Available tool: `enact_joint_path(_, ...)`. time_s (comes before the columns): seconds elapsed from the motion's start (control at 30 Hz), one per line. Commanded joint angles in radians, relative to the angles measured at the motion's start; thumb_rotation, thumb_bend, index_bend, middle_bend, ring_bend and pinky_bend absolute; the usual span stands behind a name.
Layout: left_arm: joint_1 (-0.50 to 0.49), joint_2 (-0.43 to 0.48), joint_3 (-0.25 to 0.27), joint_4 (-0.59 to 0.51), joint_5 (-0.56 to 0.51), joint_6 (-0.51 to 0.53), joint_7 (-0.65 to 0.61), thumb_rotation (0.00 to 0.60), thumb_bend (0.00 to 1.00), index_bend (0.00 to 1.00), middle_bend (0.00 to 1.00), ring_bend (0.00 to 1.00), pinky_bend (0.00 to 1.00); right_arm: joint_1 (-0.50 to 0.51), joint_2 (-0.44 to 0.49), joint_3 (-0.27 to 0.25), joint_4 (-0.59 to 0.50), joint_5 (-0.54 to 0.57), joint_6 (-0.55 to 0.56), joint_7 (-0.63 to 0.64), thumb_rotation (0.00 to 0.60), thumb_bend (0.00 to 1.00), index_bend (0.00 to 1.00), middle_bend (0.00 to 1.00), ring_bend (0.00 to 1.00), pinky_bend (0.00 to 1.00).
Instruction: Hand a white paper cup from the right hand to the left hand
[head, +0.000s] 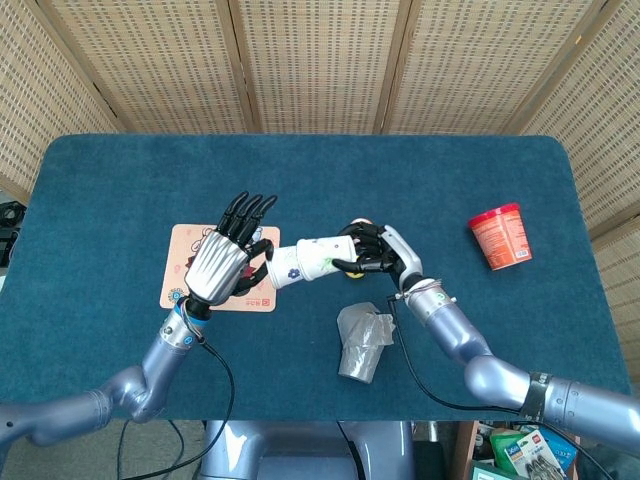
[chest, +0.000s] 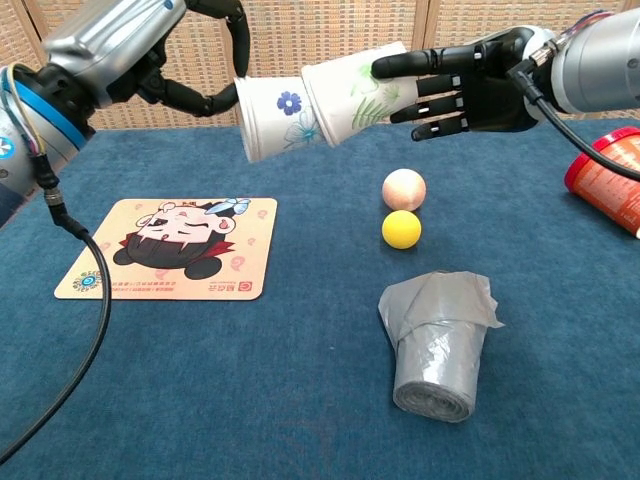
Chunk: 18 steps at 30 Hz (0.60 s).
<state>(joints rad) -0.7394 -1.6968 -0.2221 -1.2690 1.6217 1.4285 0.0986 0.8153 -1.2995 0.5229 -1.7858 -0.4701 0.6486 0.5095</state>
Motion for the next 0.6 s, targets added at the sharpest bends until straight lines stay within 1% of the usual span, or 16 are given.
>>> enact_joint_path(0.03, 0.035, 0.041, 0.017, 0.008, 0.009, 0.037, -0.024, 0.600, 0.57, 0.68, 0.00, 0.00, 0.00, -0.011, 0.012, -0.012, 0.017, -0.013, 0.004, -0.009, 0.600, 0.47, 0.58, 0.63, 0.54, 0.64)
enact_joint_path(0.17, 0.064, 0.088, 0.034, 0.016, 0.017, 0.061, -0.056, 0.600, 0.57, 0.68, 0.00, 0.00, 0.00, -0.025, 0.018, -0.022, 0.030, -0.039, 0.005, -0.014, 0.600, 0.47, 0.58, 0.63, 0.54, 0.64)
enact_joint_path(0.3, 0.091, 0.157, 0.058, 0.020, 0.020, 0.059, -0.084, 0.600, 0.57, 0.68, 0.00, 0.00, 0.00, -0.037, 0.020, -0.053, 0.046, -0.094, 0.032, -0.053, 0.600, 0.47, 0.58, 0.63, 0.54, 0.64)
enact_joint_path(0.37, 0.103, 0.209, 0.076, 0.017, 0.023, 0.042, -0.101, 0.600, 0.57, 0.68, 0.00, 0.00, 0.00, -0.043, 0.019, -0.076, 0.055, -0.135, 0.056, -0.087, 0.600, 0.47, 0.58, 0.63, 0.54, 0.64)
enact_joint_path(0.5, 0.112, 0.331, 0.118, -0.014, 0.021, -0.033, -0.138, 0.600, 0.57, 0.68, 0.00, 0.00, 0.00, -0.057, 0.011, -0.128, 0.078, -0.226, 0.108, -0.160, 0.600, 0.47, 0.58, 0.63, 0.54, 0.64)
enact_joint_path(0.57, 0.107, 0.407, 0.152, -0.044, 0.027, -0.098, -0.181, 0.600, 0.57, 0.68, 0.00, 0.00, 0.00, -0.064, 0.005, -0.156, 0.093, -0.272, 0.138, -0.202, 0.600, 0.47, 0.58, 0.63, 0.54, 0.64)
enact_joint_path(0.6, 0.102, 0.454, 0.173, -0.061, 0.025, -0.146, -0.223, 0.600, 0.57, 0.68, 0.00, 0.00, 0.00, -0.067, 0.001, -0.176, 0.101, -0.301, 0.158, -0.233, 0.600, 0.47, 0.58, 0.63, 0.54, 0.64)
